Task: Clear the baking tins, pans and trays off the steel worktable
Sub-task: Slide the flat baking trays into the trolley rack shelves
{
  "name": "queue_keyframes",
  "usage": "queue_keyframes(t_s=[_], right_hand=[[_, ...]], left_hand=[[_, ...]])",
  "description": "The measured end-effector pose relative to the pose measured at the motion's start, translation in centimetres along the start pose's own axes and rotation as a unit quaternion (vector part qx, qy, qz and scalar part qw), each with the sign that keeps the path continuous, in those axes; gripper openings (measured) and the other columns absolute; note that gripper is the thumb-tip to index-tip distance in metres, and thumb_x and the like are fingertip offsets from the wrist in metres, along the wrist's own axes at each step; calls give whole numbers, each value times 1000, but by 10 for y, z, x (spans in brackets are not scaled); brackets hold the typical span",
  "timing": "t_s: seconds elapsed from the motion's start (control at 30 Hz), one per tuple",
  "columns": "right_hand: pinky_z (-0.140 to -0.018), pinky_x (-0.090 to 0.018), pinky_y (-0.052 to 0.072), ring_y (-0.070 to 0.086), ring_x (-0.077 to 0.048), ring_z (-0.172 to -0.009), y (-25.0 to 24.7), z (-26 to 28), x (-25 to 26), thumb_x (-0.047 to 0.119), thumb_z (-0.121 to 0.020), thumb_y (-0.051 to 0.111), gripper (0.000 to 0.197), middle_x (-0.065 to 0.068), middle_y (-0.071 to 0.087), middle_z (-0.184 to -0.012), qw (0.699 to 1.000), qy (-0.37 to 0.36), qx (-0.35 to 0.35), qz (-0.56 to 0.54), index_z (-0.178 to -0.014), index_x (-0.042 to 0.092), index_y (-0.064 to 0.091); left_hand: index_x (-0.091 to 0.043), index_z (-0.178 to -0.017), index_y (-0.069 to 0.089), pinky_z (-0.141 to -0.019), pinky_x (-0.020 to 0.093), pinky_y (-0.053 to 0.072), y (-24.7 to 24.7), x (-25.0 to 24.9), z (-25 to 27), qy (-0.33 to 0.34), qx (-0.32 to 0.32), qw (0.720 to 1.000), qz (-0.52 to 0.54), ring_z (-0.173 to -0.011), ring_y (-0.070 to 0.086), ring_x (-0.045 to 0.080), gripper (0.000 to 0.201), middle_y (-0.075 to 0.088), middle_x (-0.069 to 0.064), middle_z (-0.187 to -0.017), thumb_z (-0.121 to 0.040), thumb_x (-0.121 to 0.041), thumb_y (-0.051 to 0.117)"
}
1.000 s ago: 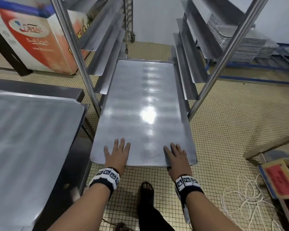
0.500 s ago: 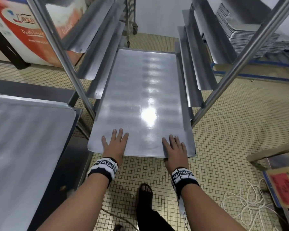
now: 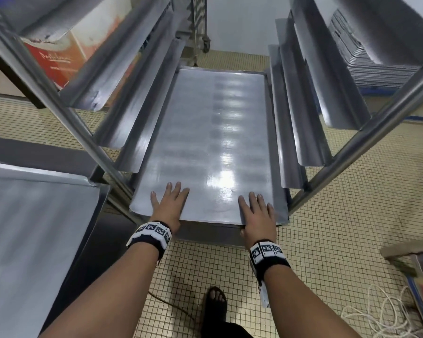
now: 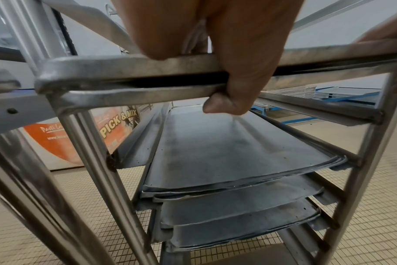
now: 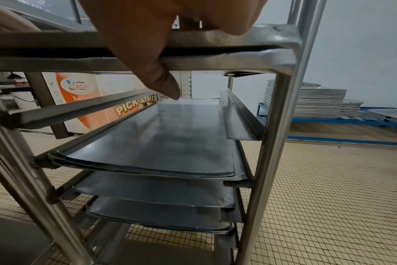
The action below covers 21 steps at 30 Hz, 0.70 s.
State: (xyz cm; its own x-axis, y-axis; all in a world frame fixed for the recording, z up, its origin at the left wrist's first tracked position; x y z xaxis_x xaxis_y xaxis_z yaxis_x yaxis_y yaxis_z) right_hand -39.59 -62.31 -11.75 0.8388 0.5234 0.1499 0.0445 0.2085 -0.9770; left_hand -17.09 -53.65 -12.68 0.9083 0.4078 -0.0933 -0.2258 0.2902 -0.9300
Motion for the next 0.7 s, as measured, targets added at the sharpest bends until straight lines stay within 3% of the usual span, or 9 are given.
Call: queue_keyframes(t_s=[0.23, 0.47, 0.6, 0.7], right_hand=[[-123, -48, 3, 0, -26, -153, -6, -36, -1, 29, -85, 72, 93, -5, 4, -166, 1000, 2, -4, 9, -155, 29, 12], [-122, -50, 7, 5, -29, -152, -13, -56, -1, 23, -84, 71, 88, -7, 11, -164, 1000, -4, -27, 8, -154, 26, 19], [-122, -50, 9, 6, -29, -152, -14, -65, -1, 21, -85, 71, 86, -8, 12, -164, 999, -5, -27, 16, -154, 26, 19], [-122, -51, 10, 5, -30, -152, -16, -70, 0, 11, -86, 67, 85, -8, 11, -164, 999, 4, -20, 25, -154, 26, 18]], left_hand=[[-27, -156, 12, -117, 64, -4, -20, 3, -31, -3, 9, 1000, 25, -152, -9, 22, 112, -4, 0, -166, -70, 2, 79], [-27, -155, 15, -118, 63, -3, -32, 4, -54, -10, 9, 1000, 4, -153, -6, 22, 109, -1, -1, -166, -72, 1, 79], [-25, -155, 15, -118, 63, 0, -36, 5, -63, -8, 16, 1000, -5, -153, -5, 24, 103, -1, 1, -166, -76, 1, 76], [-23, -156, 10, -118, 62, 10, -36, 3, -70, -2, 27, 998, -48, -152, -3, 31, 101, -3, 7, -165, -80, 3, 72]])
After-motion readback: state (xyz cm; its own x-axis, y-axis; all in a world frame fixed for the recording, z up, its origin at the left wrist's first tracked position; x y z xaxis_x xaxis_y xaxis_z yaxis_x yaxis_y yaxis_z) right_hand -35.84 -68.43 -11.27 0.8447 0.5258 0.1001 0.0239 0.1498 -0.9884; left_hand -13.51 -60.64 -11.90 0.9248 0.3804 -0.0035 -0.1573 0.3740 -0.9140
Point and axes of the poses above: each hand's wrist, its own z-axis away from the middle knuckle, its own y-axis out of the palm, x = y × z, the point moved 8 cm from there along -z, towards the middle knuckle
